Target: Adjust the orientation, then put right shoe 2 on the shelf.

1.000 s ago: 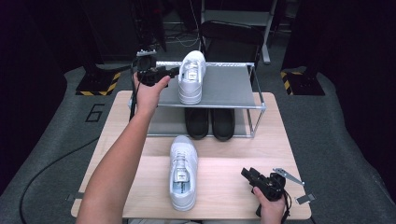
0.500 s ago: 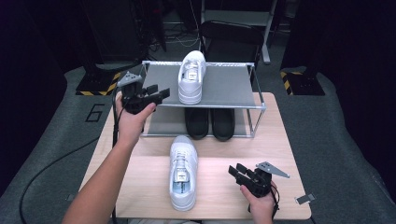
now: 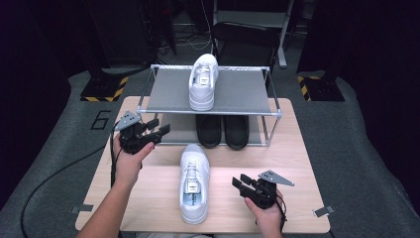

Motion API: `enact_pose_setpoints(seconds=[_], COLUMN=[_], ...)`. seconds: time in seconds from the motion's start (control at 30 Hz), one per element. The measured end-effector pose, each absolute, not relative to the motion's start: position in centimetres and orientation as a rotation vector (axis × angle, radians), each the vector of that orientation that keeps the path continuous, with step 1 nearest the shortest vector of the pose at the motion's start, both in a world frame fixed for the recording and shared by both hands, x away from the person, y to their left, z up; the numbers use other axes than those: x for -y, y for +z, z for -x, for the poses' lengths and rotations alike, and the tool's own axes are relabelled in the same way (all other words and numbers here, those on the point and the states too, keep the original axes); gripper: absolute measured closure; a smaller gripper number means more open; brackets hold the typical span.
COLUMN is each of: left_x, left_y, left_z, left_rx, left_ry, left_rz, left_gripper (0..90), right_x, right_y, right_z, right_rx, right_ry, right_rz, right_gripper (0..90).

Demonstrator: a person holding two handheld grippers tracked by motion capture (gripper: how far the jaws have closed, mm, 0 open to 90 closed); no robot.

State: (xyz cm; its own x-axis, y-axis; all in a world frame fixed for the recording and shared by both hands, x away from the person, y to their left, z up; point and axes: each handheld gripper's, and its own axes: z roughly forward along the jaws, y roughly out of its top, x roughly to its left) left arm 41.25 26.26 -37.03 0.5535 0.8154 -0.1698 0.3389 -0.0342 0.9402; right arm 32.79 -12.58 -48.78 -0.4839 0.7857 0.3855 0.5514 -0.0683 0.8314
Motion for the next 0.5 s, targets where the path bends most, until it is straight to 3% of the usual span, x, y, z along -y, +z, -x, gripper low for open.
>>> enact_pose_setpoints(seconds=[0.5], left_x=[-27.4], left_y=[-43.6], left_z=[-38.5], left_rx=[-1.037], left_ry=[0.537], left_rz=[-1.593], left_gripper=[45.5], right_x=[9.7], right_y=[-48.9], right_z=[-32.9], right_rx=[-2.06], right_ry=[1.624], right_rz=[-1.344], right_gripper=[50.6])
